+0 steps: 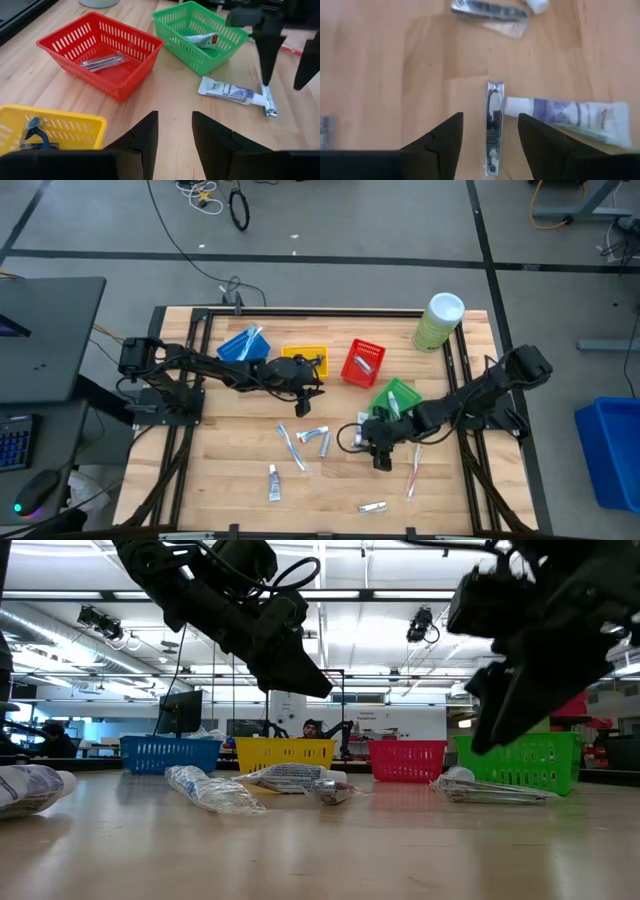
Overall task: Pick & Place Travel size toiletries
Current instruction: Put the silver nail cutter into the red bin
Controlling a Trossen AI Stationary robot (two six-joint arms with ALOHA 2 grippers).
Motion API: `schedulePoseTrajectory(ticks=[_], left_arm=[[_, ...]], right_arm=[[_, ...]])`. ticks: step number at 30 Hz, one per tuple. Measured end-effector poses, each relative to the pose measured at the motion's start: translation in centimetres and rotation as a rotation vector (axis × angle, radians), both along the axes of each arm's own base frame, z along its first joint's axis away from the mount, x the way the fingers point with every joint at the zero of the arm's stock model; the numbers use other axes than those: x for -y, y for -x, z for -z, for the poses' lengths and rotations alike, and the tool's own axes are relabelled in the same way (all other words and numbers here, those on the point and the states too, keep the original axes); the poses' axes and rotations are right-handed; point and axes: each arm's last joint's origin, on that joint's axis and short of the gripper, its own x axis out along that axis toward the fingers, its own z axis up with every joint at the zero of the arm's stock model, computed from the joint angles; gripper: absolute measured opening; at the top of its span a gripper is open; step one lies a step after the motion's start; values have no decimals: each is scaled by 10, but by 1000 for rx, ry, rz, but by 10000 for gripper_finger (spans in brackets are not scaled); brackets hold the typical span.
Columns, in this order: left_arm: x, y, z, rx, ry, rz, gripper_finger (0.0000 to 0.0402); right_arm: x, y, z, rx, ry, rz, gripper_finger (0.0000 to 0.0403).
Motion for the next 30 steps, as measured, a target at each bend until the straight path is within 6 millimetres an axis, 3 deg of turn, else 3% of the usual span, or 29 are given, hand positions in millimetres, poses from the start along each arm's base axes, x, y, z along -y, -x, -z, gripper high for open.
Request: schedulePoseTrajectory(ticks=[5, 11, 22, 30], left_arm=[[0, 0, 0, -3, -27, 14, 126], [0, 0, 0, -7, -51, 27, 126], [-1, 0, 0, -15, -102, 41, 126], [-1, 0, 0, -15, -105, 40, 126]], right_arm=[[-2, -2, 18, -70, 8, -6, 223], [-2, -4, 29, -101, 35, -20, 220], [1, -5, 32, -94, 117, -51, 111], [-5, -13, 20, -39, 3, -98, 66]])
